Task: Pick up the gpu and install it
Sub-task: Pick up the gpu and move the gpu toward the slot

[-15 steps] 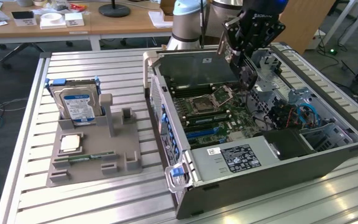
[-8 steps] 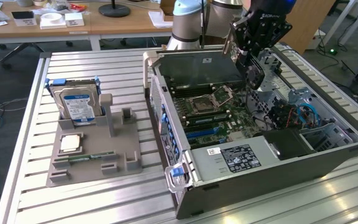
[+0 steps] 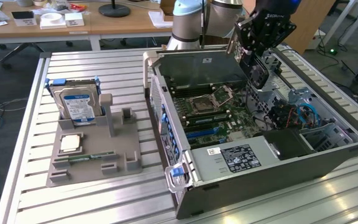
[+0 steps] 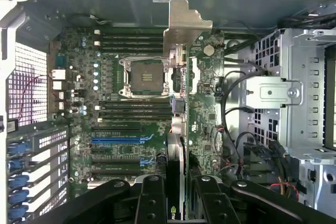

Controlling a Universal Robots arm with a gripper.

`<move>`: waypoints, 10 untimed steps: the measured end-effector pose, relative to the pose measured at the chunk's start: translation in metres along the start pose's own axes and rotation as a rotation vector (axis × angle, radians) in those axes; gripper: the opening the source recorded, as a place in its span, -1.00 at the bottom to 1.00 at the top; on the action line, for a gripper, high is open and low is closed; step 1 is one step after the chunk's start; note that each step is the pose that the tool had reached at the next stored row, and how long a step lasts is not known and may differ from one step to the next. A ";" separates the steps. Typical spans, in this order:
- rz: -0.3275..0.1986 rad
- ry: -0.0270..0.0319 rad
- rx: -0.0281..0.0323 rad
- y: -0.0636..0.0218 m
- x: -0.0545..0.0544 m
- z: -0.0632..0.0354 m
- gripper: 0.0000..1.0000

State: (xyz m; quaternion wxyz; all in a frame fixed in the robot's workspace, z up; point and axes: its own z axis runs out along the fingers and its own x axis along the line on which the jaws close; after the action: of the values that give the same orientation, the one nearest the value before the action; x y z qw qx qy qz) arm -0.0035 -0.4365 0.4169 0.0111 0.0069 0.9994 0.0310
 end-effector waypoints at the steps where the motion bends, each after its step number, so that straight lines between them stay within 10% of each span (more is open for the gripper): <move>1: 0.000 0.0000 0.0000 0.0000 -0.002 0.0000 -0.47; 10: -0.002 0.0001 0.0001 0.0004 -0.026 0.0005 -0.47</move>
State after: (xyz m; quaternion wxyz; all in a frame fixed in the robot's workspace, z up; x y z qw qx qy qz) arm 0.0223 -0.4365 0.4170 0.0110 0.0061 0.9994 0.0310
